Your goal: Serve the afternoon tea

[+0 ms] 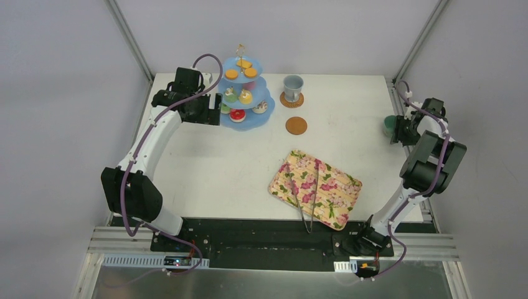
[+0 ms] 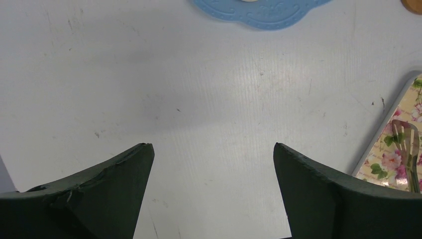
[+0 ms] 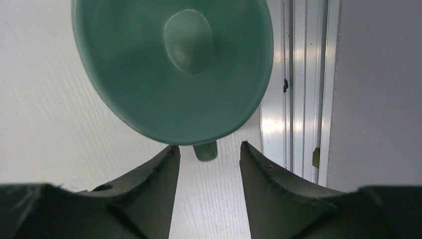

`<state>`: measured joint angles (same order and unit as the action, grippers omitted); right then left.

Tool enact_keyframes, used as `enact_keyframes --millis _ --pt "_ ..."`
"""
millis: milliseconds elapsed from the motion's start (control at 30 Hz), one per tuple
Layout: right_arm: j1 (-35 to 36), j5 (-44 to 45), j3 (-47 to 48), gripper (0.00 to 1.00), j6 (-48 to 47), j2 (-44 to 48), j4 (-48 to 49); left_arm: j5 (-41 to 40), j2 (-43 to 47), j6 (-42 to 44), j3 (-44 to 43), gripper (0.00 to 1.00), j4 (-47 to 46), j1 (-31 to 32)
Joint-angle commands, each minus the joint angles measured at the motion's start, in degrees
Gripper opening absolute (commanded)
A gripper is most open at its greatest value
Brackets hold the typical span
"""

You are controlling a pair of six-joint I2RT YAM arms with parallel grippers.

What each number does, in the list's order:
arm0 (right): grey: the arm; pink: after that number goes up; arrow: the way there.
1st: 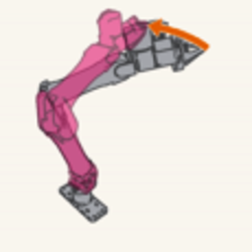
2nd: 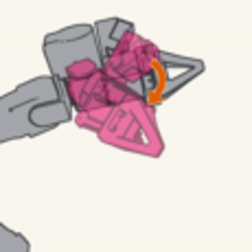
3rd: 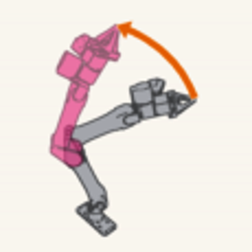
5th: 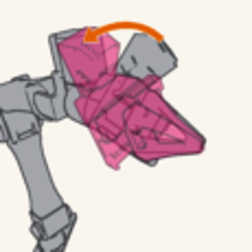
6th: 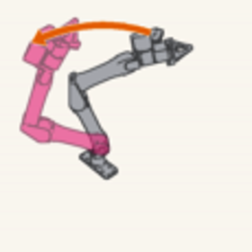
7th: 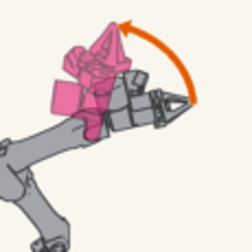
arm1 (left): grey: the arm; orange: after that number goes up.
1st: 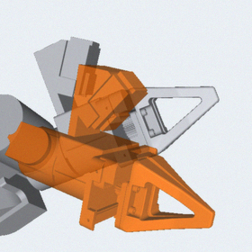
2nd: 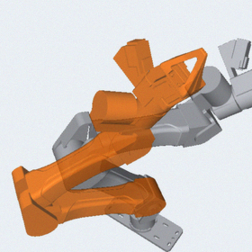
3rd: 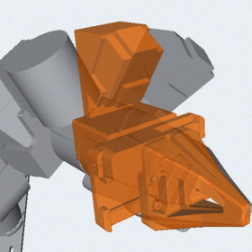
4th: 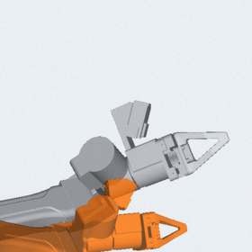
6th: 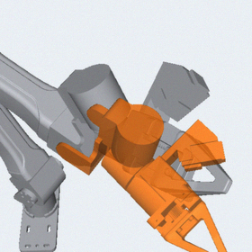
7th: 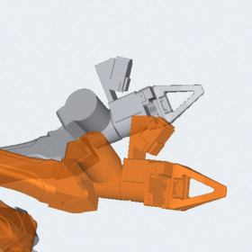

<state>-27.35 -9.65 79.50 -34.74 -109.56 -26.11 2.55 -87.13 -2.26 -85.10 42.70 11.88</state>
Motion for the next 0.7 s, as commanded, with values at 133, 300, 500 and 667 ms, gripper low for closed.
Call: enact_keyframes --millis 133,300,500,667 --pt "1.0 0.2 3.5 0.45 1.4 -2.8 3.7 0.2 -0.7 0.5 -2.8 0.95 0.9 -0.7" --pt "1.0 0.7 3.7 0.39 1.7 -3.3 4.8 -0.1 -0.7 0.6 -2.8 0.95 1.1 -0.7" --pt "1.0 1.0 2.2 0.33 1.9 -2.4 6.7 -0.1 -0.2 0.7 -2.1 0.95 0.9 -0.7" --pt "1.4 0.9 0.7 0.17 2.1 -0.7 7.3 0.0 -0.1 0.7 -2.0 0.94 0.8 -0.7"
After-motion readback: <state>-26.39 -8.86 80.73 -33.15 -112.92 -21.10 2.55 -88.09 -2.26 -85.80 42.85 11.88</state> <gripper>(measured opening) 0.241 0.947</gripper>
